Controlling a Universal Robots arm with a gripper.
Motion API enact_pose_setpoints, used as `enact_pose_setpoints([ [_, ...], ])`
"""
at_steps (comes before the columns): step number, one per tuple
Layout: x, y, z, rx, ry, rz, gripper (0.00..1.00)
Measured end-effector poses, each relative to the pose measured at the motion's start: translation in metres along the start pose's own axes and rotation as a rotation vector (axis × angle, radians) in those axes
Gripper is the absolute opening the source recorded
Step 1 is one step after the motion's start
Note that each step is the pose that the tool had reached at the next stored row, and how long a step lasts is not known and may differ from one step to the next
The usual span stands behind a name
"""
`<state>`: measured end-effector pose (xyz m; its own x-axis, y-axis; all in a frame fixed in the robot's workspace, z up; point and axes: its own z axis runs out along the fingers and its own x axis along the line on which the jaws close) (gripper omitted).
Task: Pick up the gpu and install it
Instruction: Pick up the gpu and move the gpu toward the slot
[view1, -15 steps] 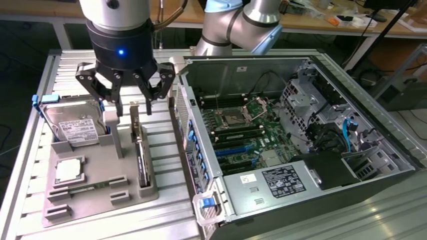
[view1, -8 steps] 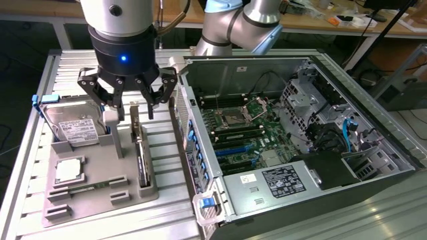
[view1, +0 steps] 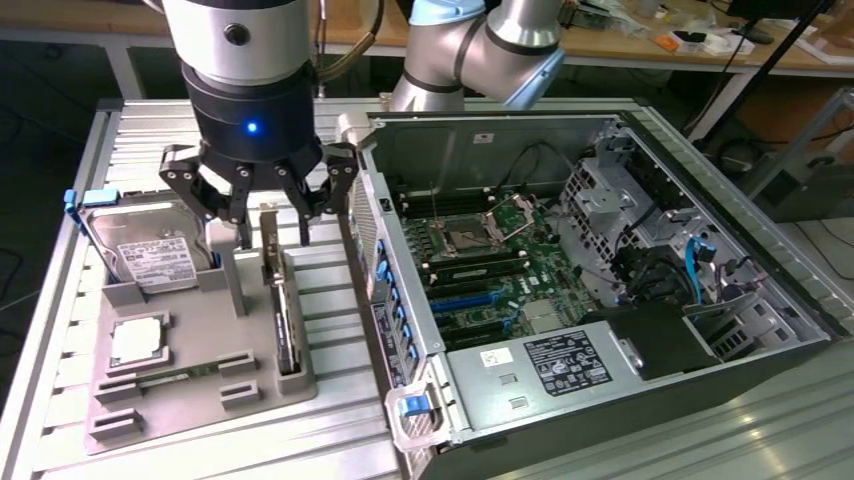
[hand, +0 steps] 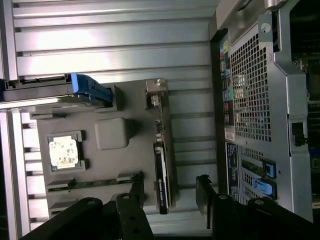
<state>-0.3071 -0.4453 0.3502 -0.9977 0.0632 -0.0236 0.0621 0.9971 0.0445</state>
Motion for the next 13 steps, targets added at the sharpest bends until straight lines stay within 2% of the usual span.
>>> enact_pose_setpoints([
  [2, -0.001, -0.0038, 0.0029, -0.0001, -0.0001, 0.000, 0.54],
  [4, -0.003, -0.0124, 0.0115, 0.0000, 0.0000, 0.000, 0.54],
  [5, -0.003, -0.0136, 0.0140, 0.0000, 0.0001, 0.000, 0.54],
  [9, -0.003, -0.0137, 0.0164, -0.0010, -0.0002, 0.000, 0.54],
  [11, -0.003, -0.0143, 0.0257, -0.0007, -0.0002, 0.004, 0.54],
  [12, -0.003, -0.0146, 0.0334, -0.0007, -0.0003, 0.005, 0.54],
  [13, -0.003, -0.0147, 0.0346, -0.0007, -0.0003, 0.005, 0.54],
])
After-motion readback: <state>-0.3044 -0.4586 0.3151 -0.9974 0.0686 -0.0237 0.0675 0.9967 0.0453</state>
